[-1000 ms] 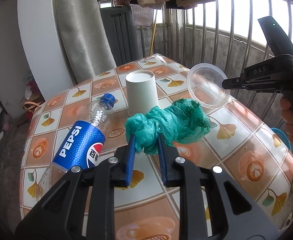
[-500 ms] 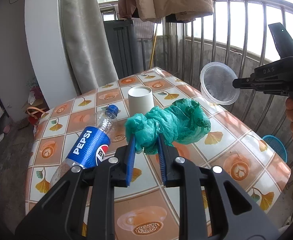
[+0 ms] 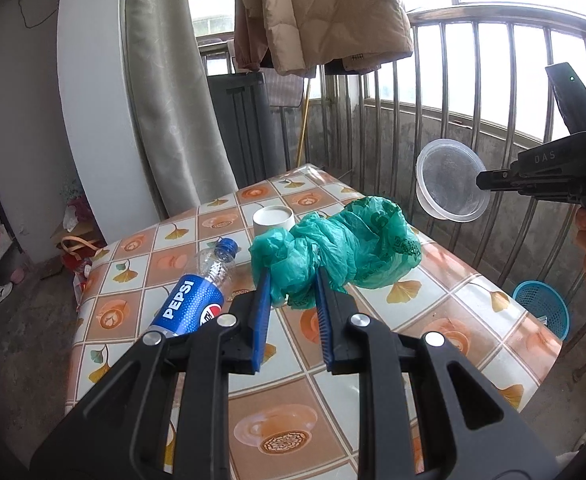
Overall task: Collect trash
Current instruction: 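Lift the green bag and clear lid and carry them to the wastebasket, then open both tools over the wastebasket to drop the bag and lid, then move both tools back toward the table, then grasp the Pepsi bottle around its label with the right tool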
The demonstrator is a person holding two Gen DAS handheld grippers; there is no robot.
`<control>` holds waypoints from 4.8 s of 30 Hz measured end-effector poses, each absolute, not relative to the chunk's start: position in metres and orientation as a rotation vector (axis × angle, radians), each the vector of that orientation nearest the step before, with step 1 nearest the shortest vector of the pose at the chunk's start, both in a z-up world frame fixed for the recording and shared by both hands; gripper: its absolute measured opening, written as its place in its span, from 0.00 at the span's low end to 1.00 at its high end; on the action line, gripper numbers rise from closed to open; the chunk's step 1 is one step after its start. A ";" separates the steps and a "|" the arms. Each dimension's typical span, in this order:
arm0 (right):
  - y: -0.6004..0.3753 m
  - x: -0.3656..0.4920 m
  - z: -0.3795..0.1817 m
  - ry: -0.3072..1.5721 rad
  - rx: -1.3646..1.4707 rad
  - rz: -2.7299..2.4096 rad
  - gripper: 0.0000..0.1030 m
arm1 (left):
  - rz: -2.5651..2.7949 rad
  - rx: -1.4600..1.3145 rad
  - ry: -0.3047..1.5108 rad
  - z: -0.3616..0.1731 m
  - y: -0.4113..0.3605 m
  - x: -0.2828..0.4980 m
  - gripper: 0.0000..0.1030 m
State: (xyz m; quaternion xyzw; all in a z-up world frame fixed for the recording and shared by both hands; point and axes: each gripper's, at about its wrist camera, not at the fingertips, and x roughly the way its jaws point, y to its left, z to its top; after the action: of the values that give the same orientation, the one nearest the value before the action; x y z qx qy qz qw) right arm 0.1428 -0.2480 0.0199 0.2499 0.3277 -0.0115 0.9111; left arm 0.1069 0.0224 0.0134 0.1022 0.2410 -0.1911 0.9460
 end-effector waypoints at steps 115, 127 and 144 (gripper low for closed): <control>0.005 0.342 -0.101 1.186 0.635 0.266 0.71 | 0.030 -0.238 0.861 -0.044 0.262 0.112 0.81; 0.065 0.325 -0.079 1.199 0.065 0.504 0.65 | 0.082 -0.263 0.859 -0.048 0.281 0.117 0.81; -0.075 0.147 -0.076 1.224 0.087 0.416 0.63 | -0.082 -0.240 0.831 -0.032 0.225 0.147 0.81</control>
State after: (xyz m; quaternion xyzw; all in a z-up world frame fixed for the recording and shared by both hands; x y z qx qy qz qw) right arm 0.1474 -0.0753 -0.0757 0.0405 0.5701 0.1939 0.7974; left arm 0.1468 0.2246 -0.0318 -0.1164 0.4026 -0.0396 0.9071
